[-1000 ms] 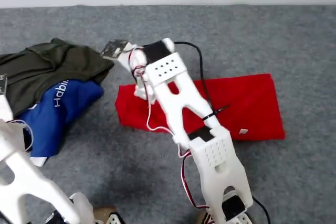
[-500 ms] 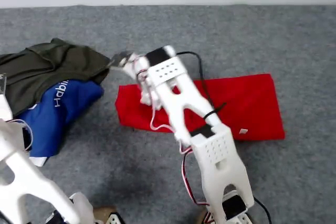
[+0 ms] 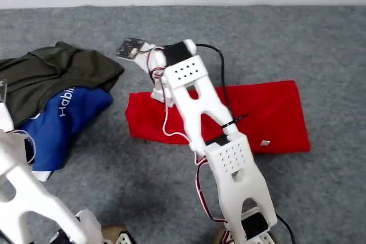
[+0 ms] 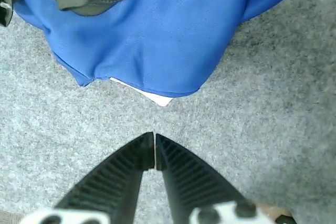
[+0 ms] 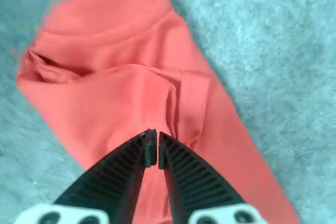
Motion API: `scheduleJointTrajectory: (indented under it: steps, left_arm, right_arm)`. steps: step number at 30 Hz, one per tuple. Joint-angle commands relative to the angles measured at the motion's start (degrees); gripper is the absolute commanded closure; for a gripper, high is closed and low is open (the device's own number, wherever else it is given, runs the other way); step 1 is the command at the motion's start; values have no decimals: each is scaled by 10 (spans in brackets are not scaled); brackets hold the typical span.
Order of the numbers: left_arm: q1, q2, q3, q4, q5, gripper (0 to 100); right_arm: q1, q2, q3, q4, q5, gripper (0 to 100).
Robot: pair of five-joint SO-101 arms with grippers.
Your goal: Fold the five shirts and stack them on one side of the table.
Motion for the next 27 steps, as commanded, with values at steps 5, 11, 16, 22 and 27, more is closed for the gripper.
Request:
scheduleJointTrajectory:
  steps: [5, 11, 16, 22, 27]
  left_arm:
    - [0, -18, -8, -6, -5, 985]
    - [0, -18, -8, -8, -5, 985]
    - [0, -18, -8, -11, -5, 985]
    - [0, -19, -9, -22, -5, 985]
    - [0, -19, -9, -18, -3, 985]
  right_arm:
    - [12, -56, 91, 25, -22, 990]
    - [84, -44, 136, 23, -22, 990]
    - [119, 2, 137, 23, -23, 990]
    - [104, -54, 120, 24, -48, 990]
    - [109, -156, 134, 25, -72, 990]
